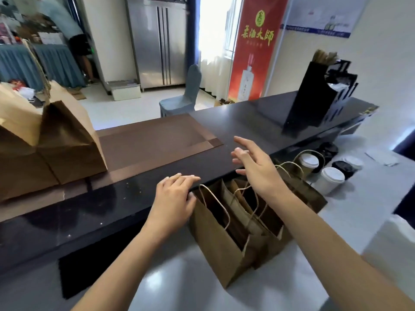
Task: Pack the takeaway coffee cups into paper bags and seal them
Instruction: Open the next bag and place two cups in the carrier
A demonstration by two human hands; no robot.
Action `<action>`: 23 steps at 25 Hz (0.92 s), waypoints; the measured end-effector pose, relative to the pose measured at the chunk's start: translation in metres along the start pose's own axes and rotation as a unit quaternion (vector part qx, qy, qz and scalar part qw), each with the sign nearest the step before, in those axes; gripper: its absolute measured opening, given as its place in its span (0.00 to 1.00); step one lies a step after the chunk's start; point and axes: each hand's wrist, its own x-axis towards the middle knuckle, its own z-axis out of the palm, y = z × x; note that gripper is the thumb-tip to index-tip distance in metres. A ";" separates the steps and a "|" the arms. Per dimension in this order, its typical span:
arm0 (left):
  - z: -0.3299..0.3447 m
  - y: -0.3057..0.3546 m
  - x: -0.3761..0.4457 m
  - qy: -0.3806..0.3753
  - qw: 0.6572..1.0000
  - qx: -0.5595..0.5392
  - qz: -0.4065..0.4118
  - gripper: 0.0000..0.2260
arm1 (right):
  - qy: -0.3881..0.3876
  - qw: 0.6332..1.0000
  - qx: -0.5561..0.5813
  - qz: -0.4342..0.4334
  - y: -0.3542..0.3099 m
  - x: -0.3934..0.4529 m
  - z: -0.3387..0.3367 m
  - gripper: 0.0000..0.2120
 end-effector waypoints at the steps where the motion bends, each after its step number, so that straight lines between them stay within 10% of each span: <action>1: 0.006 -0.002 -0.002 -0.006 0.999 0.034 0.006 0.20 | 0.007 1.000 0.000 0.006 0.004 -0.012 -0.007 0.17; 12: 0.031 -0.010 -0.020 -0.093 0.993 0.066 0.022 0.23 | 0.075 0.997 -0.029 -0.005 0.049 -0.117 -0.019 0.11; 23: 0.009 -0.014 -0.055 -0.045 0.998 0.013 0.036 0.13 | 0.015 0.951 -0.288 0.109 0.091 -0.162 0.011 0.13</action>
